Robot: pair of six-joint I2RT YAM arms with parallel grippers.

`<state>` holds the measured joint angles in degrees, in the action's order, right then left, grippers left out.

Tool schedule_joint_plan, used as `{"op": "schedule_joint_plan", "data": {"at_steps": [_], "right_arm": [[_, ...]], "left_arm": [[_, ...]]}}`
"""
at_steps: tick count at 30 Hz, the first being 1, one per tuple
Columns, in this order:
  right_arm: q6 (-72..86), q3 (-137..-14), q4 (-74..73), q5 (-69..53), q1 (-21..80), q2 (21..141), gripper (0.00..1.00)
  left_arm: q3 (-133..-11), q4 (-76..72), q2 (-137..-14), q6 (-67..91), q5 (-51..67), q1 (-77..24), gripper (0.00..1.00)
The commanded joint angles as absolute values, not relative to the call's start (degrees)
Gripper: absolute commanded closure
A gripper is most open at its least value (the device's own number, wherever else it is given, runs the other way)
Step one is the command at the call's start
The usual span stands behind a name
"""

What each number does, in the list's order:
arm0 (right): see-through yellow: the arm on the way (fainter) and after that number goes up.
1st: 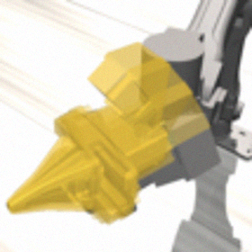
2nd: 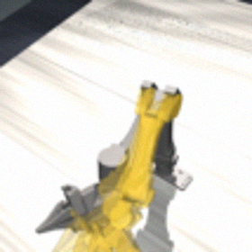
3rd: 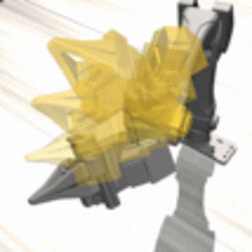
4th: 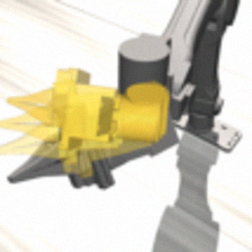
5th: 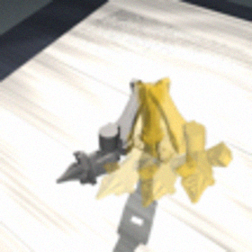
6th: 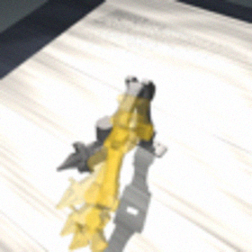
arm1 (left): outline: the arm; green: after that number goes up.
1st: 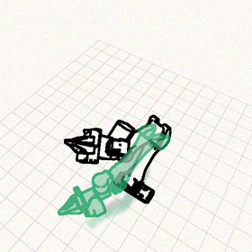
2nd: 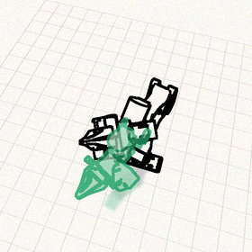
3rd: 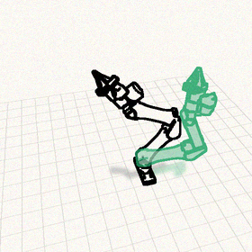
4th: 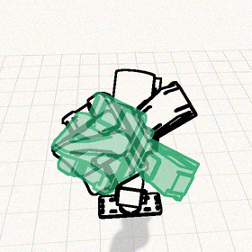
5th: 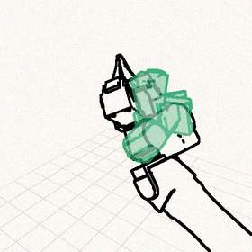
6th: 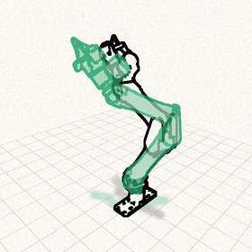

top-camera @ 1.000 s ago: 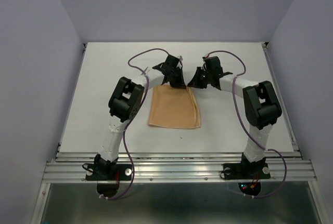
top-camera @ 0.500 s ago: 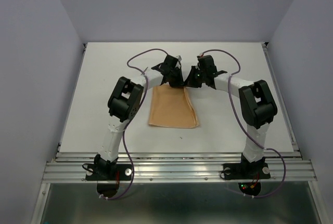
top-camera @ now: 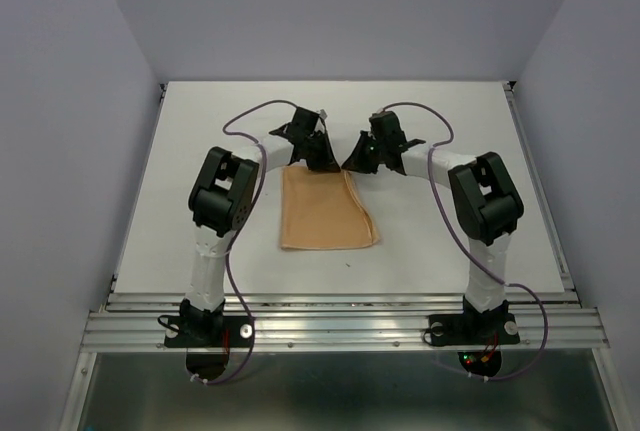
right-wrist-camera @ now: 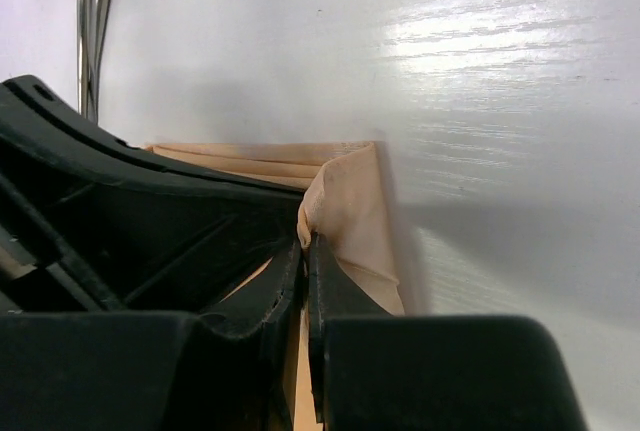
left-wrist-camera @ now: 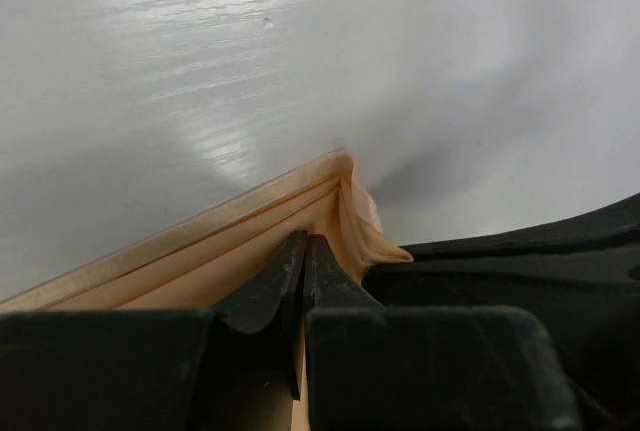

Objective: Fold the napkin into a case and place the utensils inside
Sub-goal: Fold the lower triangle-folded napkin at the center of the board.

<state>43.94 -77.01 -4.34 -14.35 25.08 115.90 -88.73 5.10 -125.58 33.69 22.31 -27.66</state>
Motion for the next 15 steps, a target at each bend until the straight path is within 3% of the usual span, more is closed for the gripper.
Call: {"op": "schedule_joint_plan", "data": {"at_steps": [1,15], "right_arm": [[45.5,-78.5,-2.7,-12.4,25.4,117.0,0.99],[46.1,-79.2,-3.3,-11.8,25.9,116.8,0.99]], "left_arm": [[-88.4,8.9,-119.2,32.5,22.2,-26.4,0.89],[-79.3,10.5,-120.0,31.4,16.7,-24.7,0.90]]}}
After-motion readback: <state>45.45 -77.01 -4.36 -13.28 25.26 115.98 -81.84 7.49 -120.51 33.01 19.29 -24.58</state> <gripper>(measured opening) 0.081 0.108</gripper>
